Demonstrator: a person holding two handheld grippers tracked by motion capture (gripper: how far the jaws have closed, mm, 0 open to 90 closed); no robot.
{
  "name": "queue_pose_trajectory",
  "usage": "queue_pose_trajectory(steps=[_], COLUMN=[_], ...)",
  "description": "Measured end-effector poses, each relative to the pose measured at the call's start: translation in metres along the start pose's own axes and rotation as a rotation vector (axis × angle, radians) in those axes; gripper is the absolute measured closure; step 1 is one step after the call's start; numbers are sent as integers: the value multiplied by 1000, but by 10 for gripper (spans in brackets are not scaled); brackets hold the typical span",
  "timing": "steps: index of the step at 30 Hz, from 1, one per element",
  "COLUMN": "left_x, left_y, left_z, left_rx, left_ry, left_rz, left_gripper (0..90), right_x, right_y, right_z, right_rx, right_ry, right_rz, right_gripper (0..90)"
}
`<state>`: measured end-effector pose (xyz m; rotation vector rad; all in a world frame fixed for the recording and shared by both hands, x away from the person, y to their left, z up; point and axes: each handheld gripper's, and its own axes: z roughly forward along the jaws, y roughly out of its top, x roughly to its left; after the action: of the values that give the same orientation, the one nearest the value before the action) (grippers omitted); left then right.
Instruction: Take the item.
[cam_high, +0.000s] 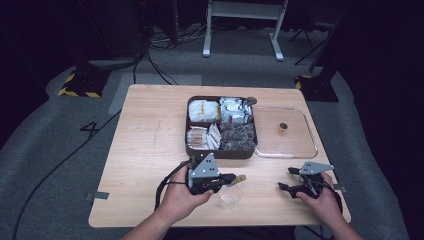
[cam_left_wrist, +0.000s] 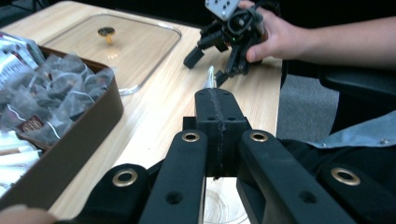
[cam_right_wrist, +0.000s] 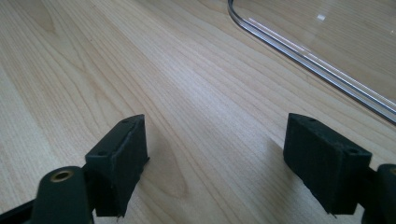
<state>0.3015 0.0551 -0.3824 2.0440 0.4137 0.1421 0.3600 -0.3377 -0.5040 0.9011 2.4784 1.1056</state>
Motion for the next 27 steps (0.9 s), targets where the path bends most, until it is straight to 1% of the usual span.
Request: queue_pose_trajectory(steps=[1, 2, 3, 8, 11, 16, 17, 18, 19, 20, 21, 24, 27], left_x=[-1, -1, -1, -2, -3, -5, -5, -5, -4, -5, -5, -5, -4], left_y=[-2, -2, -5, -9, -10, -13, -13, -13, -14, -14, -14, -14, -13], left_z=[3, 3, 6, 11, 13, 17, 17, 17, 18, 17, 17, 16, 15], left_rx=[16, 16, 32, 40, 47, 70, 77, 85, 98, 99, 100, 94, 87], left_ry=[5, 5, 5, -9, -12, -27, -34, -49, -79, -75, -70, -66, -64], left_rz=[10, 10, 15, 9, 15, 19, 17, 6, -33, -43, -45, -48, -52], left_gripper=[900, 900, 900, 900, 900, 900, 900, 890, 784, 709, 672, 607, 603], right_x=[0, 0, 0, 0, 0, 0, 0, 0, 0, 0, 0, 0, 0], right_y=[0, 0, 0, 0, 0, 0, 0, 0, 0, 0, 0, 0, 0], right_z=[0, 0, 0, 0, 0, 0, 0, 0, 0, 0, 0, 0, 0], right_rx=[0, 0, 0, 0, 0, 0, 0, 0, 0, 0, 0, 0, 0], right_ry=[0, 0, 0, 0, 0, 0, 0, 0, 0, 0, 0, 0, 0], right_rz=[0, 0, 0, 0, 0, 0, 0, 0, 0, 0, 0, 0, 0], right_gripper=[218, 218, 218, 218, 218, 218, 218, 218, 218, 218, 218, 218, 218])
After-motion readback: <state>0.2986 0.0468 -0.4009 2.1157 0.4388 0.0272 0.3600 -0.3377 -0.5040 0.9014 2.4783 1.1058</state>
